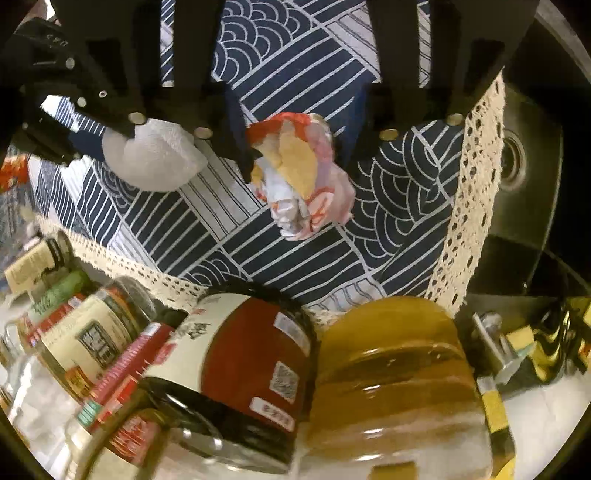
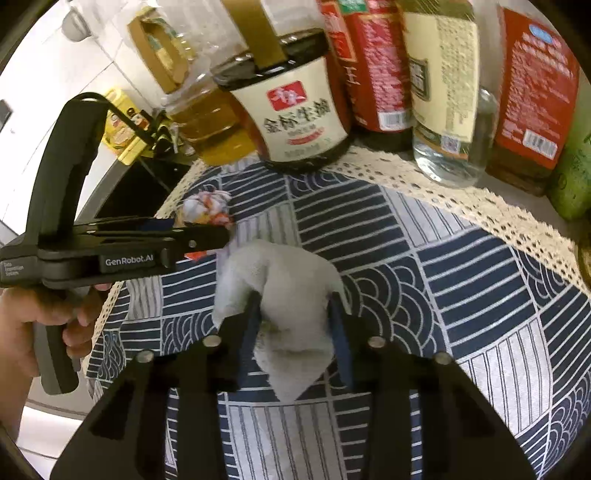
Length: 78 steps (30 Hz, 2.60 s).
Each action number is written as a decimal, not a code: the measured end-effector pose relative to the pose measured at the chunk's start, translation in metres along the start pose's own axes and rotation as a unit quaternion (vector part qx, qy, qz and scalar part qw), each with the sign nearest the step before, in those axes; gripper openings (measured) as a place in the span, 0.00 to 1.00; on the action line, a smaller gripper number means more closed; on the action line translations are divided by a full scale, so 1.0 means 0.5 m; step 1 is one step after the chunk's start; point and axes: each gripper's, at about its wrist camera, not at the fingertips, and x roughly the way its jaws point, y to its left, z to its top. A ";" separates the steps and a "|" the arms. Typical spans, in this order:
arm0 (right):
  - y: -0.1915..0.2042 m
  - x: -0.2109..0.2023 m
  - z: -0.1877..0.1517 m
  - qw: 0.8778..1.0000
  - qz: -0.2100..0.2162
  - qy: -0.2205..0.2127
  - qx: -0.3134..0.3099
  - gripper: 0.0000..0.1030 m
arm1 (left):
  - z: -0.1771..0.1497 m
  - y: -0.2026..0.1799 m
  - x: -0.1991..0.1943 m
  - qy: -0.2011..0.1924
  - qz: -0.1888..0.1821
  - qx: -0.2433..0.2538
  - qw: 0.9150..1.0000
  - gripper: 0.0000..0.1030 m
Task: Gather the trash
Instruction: 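Grasp the red-white candy wrapper with the left tool while the right tool grasps the white cloth, then carry the wrapper and cloth down to the black bin and open both tools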
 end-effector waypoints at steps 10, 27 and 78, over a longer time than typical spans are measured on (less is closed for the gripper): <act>-0.002 -0.020 -0.004 1.000 0.008 -0.015 0.006 0.23 | -0.002 -0.004 -0.024 -0.018 -0.006 0.009 1.000 0.36; 0.055 -0.134 -0.082 0.996 -0.034 -0.067 0.041 0.22 | -0.117 -0.006 -0.139 -0.060 -0.048 0.059 0.995 0.36; 0.416 -0.181 -0.507 0.982 -0.074 -0.090 0.146 0.23 | -0.612 0.121 -0.276 -0.017 -0.174 0.172 0.969 0.36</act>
